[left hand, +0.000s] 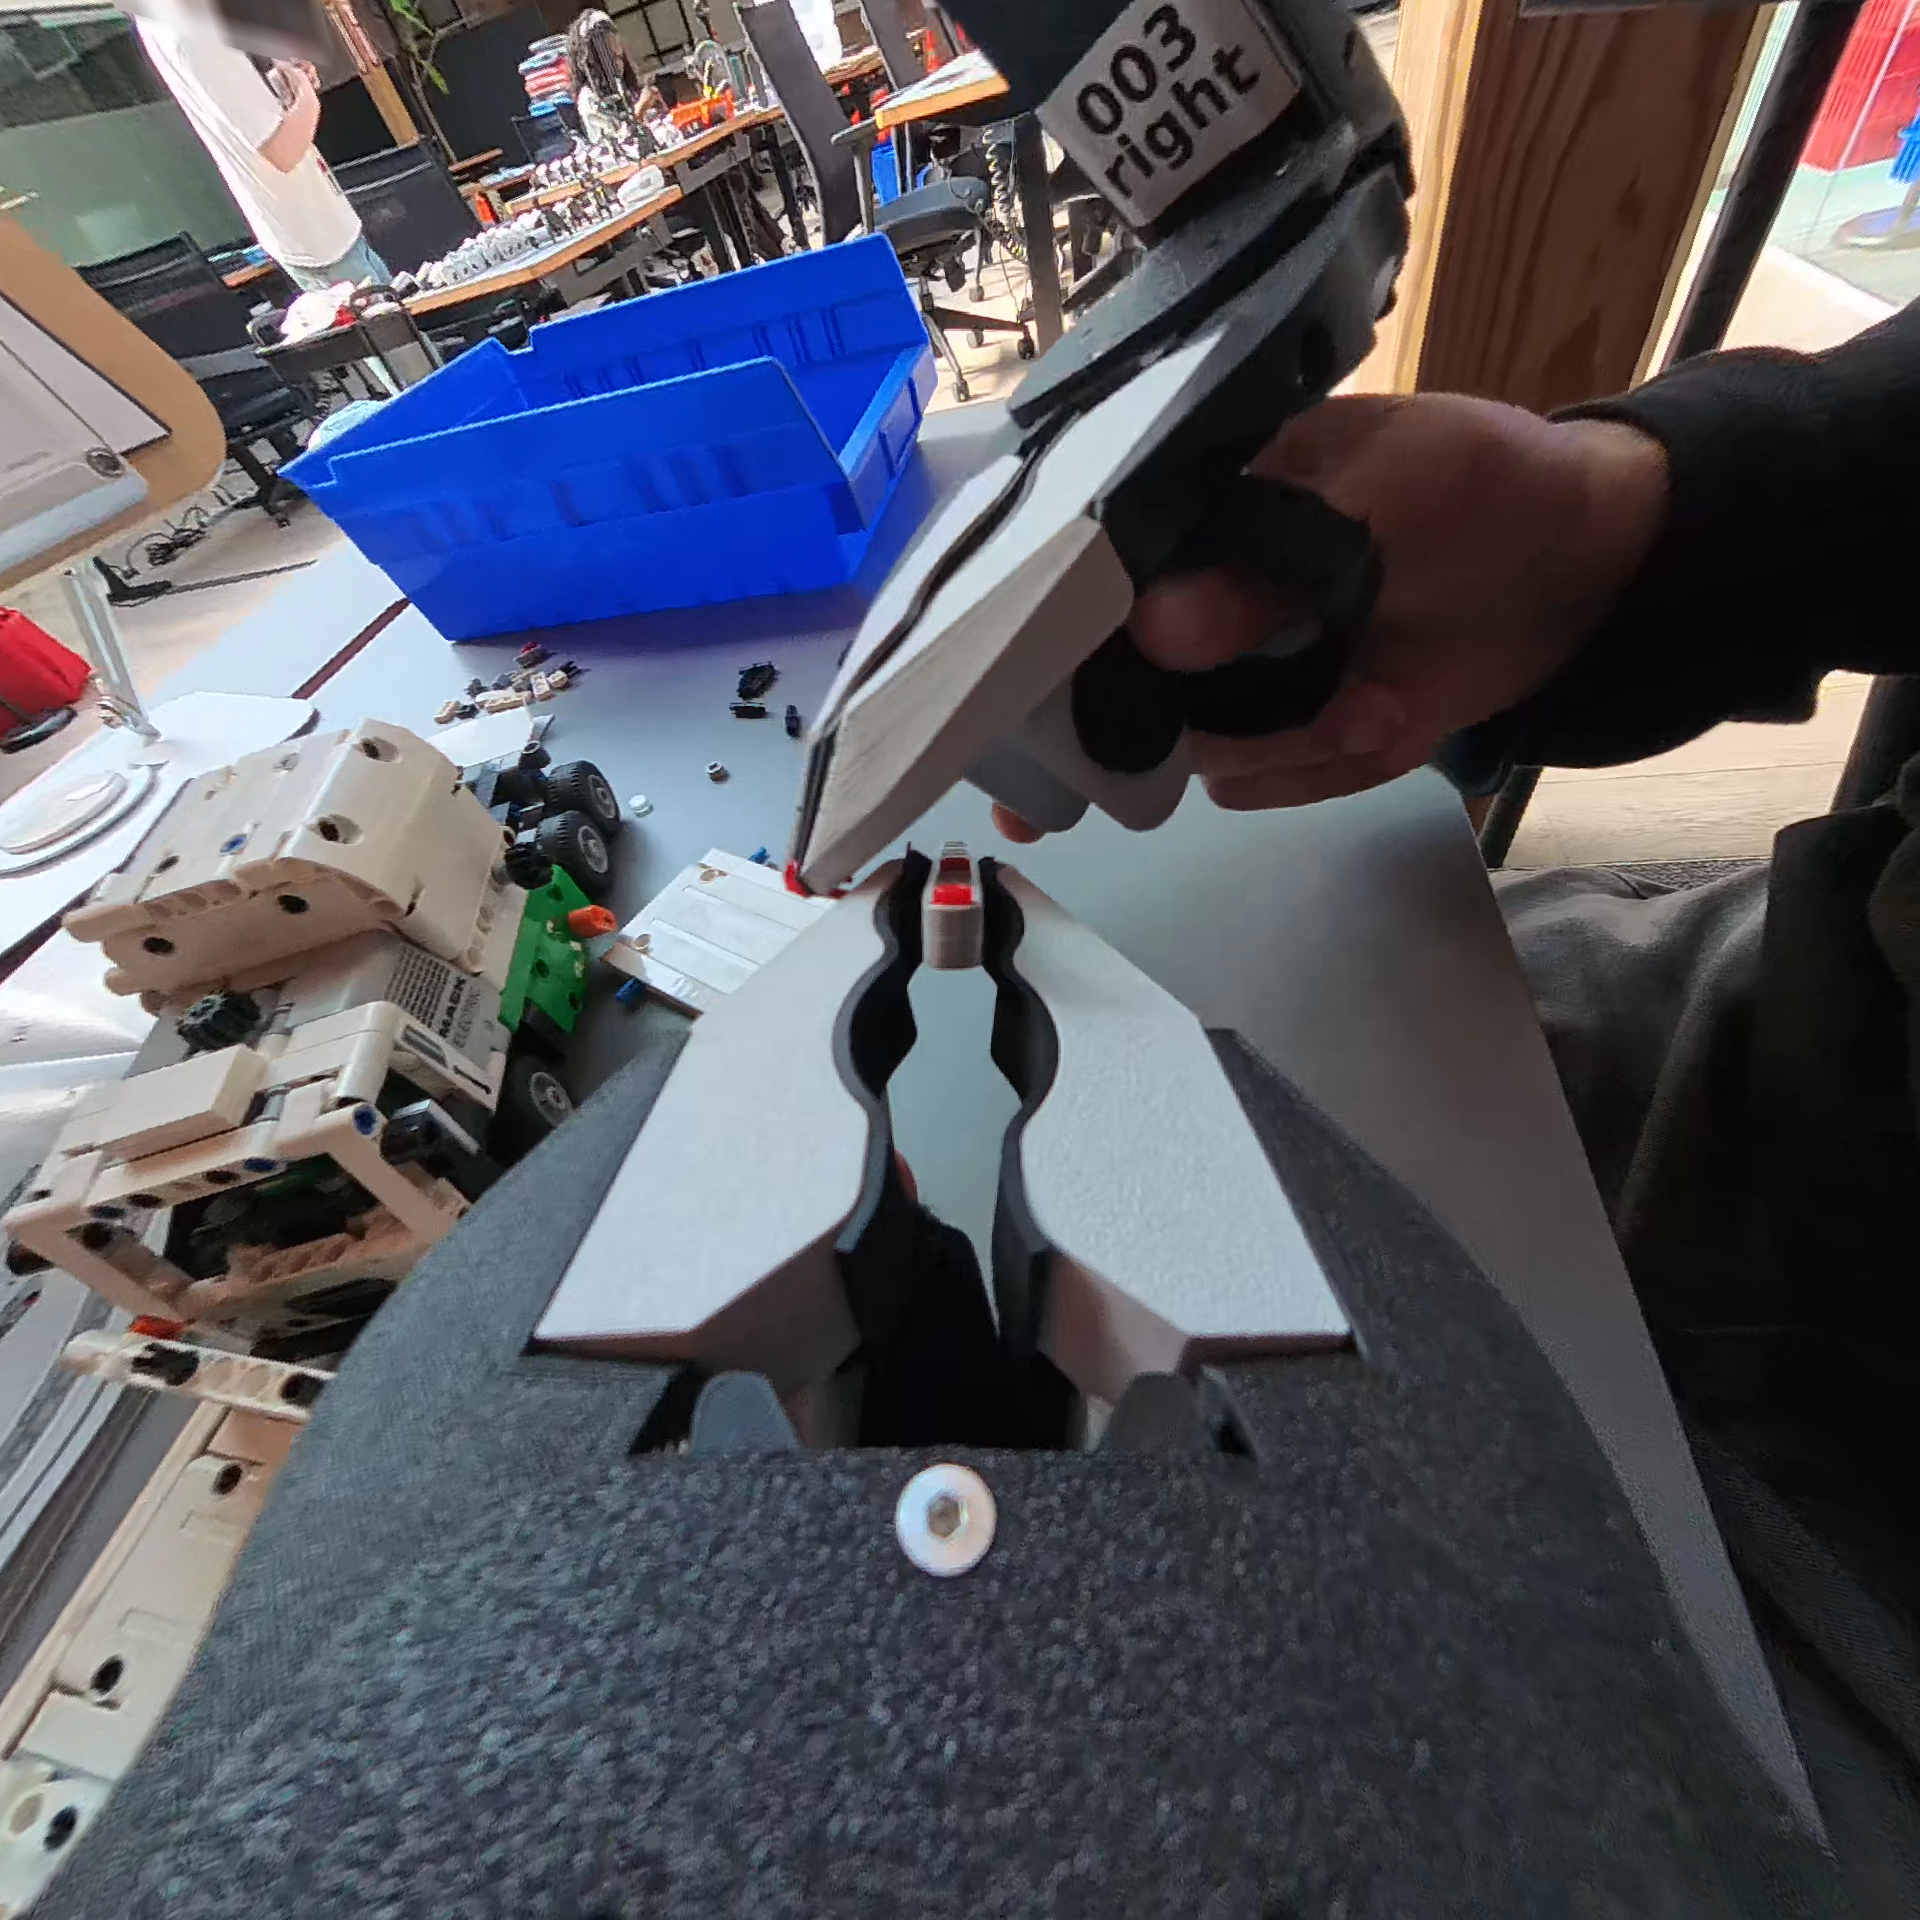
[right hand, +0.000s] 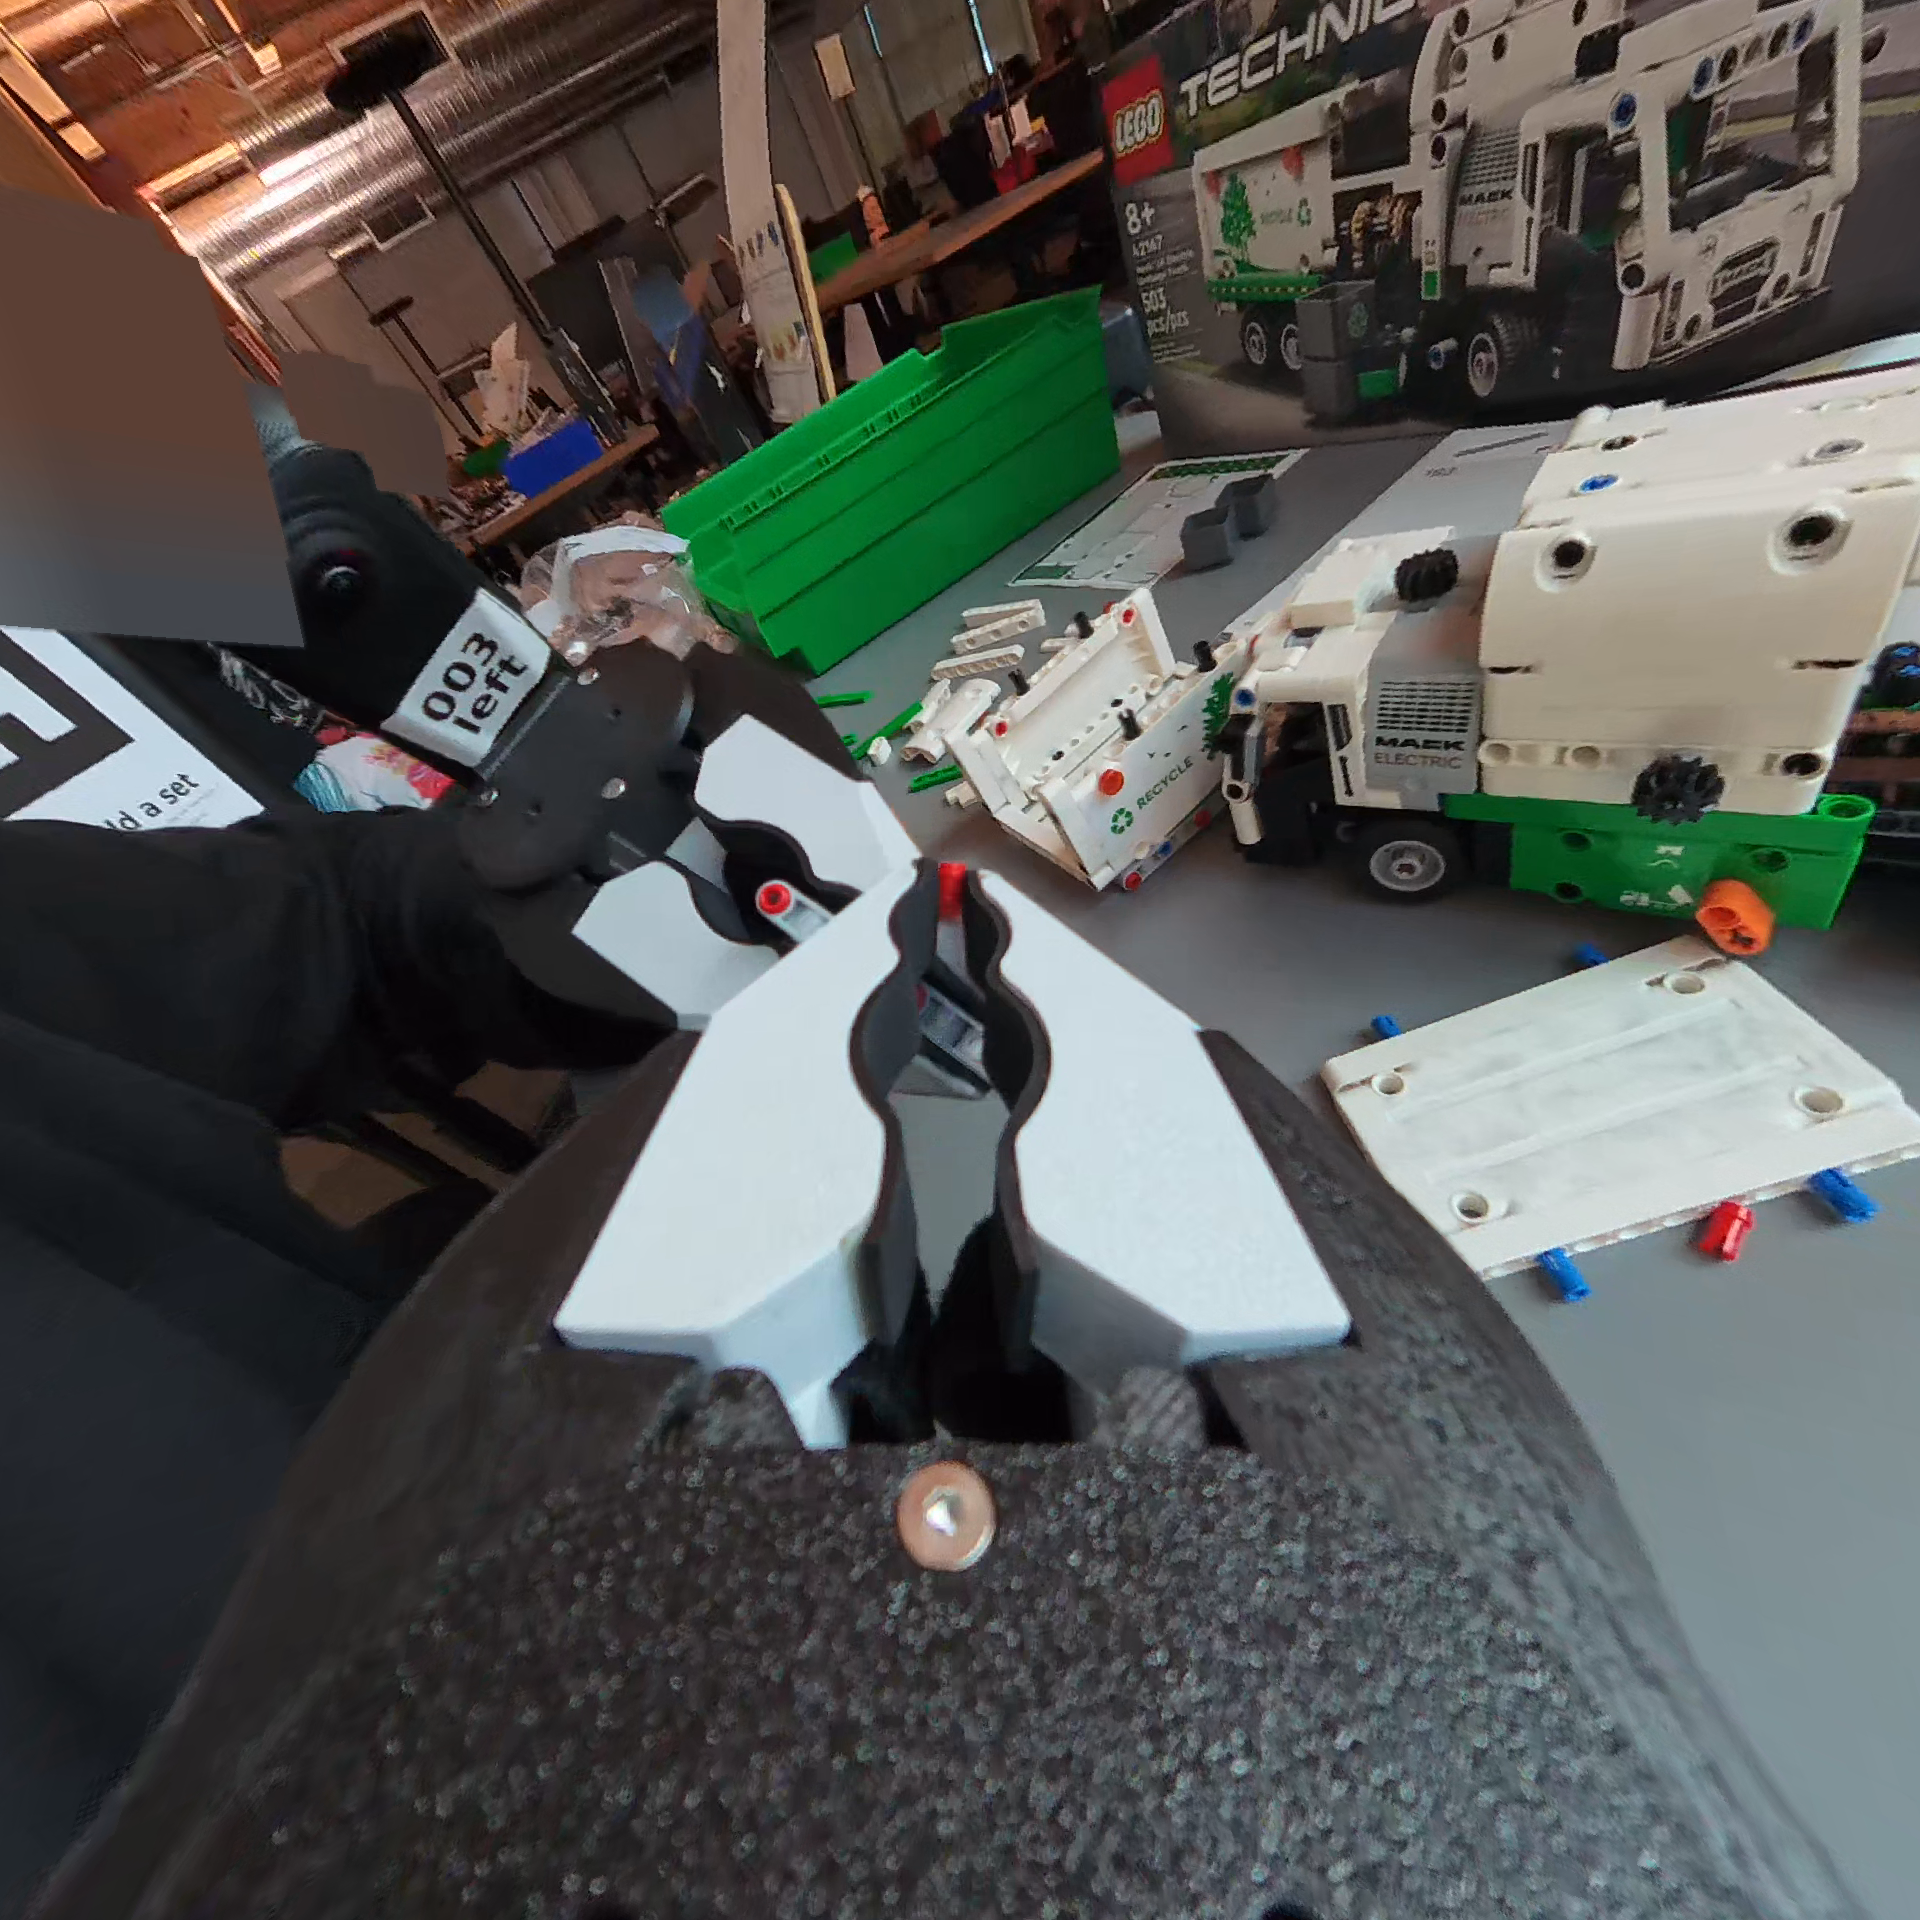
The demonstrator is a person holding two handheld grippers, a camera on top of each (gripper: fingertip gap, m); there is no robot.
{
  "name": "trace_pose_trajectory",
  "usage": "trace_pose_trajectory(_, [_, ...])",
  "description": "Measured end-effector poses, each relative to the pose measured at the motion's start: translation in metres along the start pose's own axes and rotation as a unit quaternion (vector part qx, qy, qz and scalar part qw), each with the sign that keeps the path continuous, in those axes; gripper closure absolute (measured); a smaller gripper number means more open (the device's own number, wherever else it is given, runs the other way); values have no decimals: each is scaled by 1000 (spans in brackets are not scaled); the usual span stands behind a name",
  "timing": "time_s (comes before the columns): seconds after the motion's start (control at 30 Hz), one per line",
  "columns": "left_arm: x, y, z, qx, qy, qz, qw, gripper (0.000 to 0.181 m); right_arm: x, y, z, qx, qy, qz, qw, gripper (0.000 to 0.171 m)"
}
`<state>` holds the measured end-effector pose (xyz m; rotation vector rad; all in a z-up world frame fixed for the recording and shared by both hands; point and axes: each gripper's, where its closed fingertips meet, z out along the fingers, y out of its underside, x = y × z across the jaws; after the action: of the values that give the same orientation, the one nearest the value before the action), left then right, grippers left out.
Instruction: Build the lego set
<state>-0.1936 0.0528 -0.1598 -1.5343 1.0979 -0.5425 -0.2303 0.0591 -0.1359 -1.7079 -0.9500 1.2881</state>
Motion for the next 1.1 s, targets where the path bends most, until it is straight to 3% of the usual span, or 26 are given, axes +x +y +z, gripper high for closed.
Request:
trace_pose_trajectory(0.33, [-17, -3, -6, 15, -20, -48, 999, 176, 11, -5, -4, 43, 27, 31, 998, 169])
trace_pose_trajectory(0.73, [-20, -5, -7, 49, 29, -213, 975, 175, 15, -7, -4, 120, 96, -3, 988, 168])
trace_pose_trajectory(1.1, [-25, -3, -8, 44, 15, -219, 975, 175, 22, -6, -3, 131, 120, 2, 984, 169])
